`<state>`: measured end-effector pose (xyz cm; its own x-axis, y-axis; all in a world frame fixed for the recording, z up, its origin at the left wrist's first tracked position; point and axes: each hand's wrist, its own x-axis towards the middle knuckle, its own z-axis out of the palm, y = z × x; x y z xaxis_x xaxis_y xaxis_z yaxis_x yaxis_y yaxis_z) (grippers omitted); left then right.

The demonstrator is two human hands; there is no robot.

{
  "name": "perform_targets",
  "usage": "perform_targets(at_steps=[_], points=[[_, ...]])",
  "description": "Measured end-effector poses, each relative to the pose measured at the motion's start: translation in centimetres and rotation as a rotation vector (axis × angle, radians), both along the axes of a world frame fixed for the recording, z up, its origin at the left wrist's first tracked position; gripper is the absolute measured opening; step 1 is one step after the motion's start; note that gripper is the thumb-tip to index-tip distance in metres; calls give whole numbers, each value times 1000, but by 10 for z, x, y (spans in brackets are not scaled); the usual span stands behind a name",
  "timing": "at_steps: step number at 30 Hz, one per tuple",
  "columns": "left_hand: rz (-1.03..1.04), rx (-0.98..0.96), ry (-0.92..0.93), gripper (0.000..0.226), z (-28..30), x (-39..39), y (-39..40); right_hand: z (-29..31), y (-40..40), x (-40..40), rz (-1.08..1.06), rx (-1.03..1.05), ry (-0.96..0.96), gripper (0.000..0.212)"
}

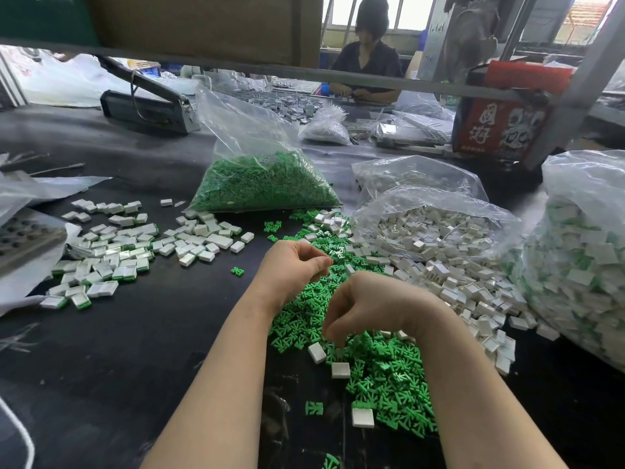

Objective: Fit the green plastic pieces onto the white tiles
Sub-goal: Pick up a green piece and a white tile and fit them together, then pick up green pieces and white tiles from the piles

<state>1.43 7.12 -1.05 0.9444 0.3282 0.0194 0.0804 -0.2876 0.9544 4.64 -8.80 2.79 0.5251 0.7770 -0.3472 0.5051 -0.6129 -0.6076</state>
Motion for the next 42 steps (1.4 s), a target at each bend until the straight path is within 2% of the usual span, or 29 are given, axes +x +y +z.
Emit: perform_targets(at_steps=[3, 7, 12, 15, 18, 22, 25, 27, 29, 31, 34, 39, 42], points=[[2, 5, -3, 10, 1, -1, -1, -5, 1, 2, -162, 18, -161, 20], [-4, 6, 2, 11, 3, -1, -2, -10, 5, 0, -162, -117, -276, 35], [0, 7, -5, 10, 3, -1, -1, -9, 5, -1, -114, -98, -259, 22], [7, 7, -11, 9, 3, -2, -1, -5, 3, -2, -86, -35, -163, 16], [17, 13, -15, 9, 2, -1, 0, 1, 3, -3, 35, 0, -63, 13], [27, 31, -7, 9, 0, 0, 0, 8, 3, -10, 219, -126, 46, 14], [32, 68, 1, 8, -2, 1, 1, 2, 1, -4, 5, -5, -12, 12], [35, 85, -2, 8, -3, 2, 2, -5, -2, 3, -221, 105, -154, 7], [39, 119, 6, 8, -5, 3, 2, -9, -4, 10, -369, 81, -337, 8], [46, 194, 34, 6, -6, 3, 2, -14, -5, 14, -429, -29, -448, 20], [65, 261, 66, 9, -7, 4, 0, -20, -3, 14, -469, -141, -472, 36], [117, 437, 74, 3, -7, 4, -5, -25, -2, 16, -505, -116, -487, 13], [126, 580, 49, 16, -10, 6, -9, -27, -4, 18, -587, -42, -511, 14]])
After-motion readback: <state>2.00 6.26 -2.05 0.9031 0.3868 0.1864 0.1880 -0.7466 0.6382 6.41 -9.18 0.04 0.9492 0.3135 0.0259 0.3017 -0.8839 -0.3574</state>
